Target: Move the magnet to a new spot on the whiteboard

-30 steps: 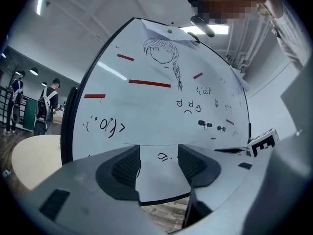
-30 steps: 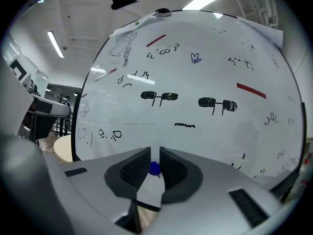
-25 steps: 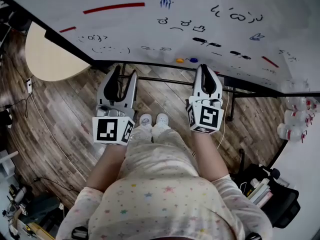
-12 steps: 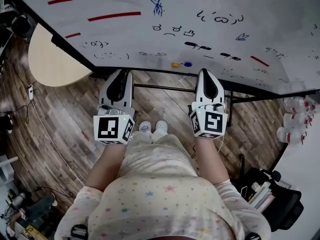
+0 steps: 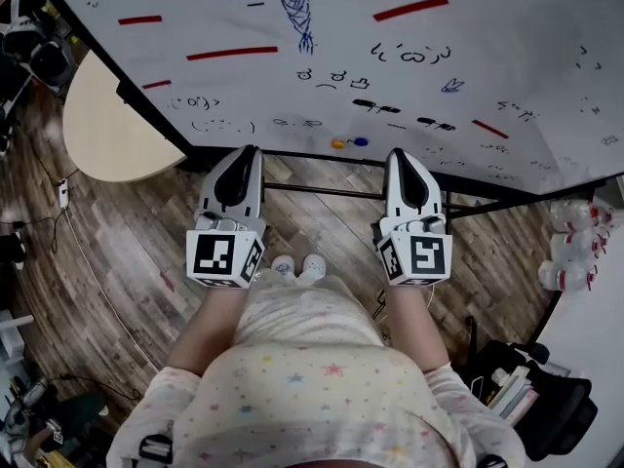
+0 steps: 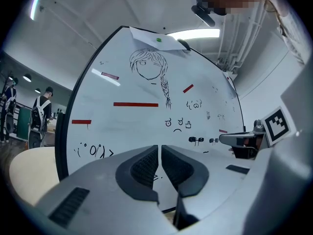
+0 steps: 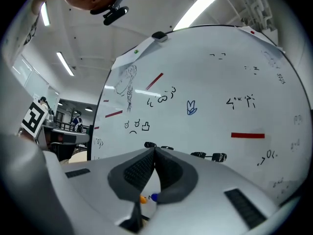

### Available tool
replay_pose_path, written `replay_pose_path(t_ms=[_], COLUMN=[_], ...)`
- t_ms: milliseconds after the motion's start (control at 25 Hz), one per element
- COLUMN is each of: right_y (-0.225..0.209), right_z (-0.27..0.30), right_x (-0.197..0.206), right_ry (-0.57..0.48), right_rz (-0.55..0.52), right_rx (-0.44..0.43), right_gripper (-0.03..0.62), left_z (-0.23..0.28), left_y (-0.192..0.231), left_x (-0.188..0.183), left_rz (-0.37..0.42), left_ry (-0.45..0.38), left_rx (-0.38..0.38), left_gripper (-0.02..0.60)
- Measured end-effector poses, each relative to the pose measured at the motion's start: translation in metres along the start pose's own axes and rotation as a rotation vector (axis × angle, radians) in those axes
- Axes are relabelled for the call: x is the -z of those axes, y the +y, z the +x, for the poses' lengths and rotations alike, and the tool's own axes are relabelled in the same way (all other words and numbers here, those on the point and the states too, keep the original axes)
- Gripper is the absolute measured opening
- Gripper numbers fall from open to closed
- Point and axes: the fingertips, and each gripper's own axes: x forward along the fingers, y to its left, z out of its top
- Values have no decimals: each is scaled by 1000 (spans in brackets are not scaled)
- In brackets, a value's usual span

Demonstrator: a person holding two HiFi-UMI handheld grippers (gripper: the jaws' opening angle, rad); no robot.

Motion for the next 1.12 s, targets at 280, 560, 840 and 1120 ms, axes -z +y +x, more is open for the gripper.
replay_pose_path(t_ms=[280, 560, 840, 1120], right_y=[6, 8, 9, 7], right_z=[-9, -15, -23, -25], right_x=[-17, -22, -29, -28], right_ry=[-58, -81, -113, -91], right_rz=[2, 8, -7, -24], right_rx=[-31, -24, -8, 9], right_gripper=[0, 0, 0, 0], left_z=[-3, -7, -10, -9], left_y=[0, 5, 17, 18], left_x=[-11, -11, -14, -14], left_rz=[2, -4, -15, -18], left_ry=[-11, -7, -19, -18], left_rx=[13, 13, -2, 3], left_gripper=[29, 29, 29, 29])
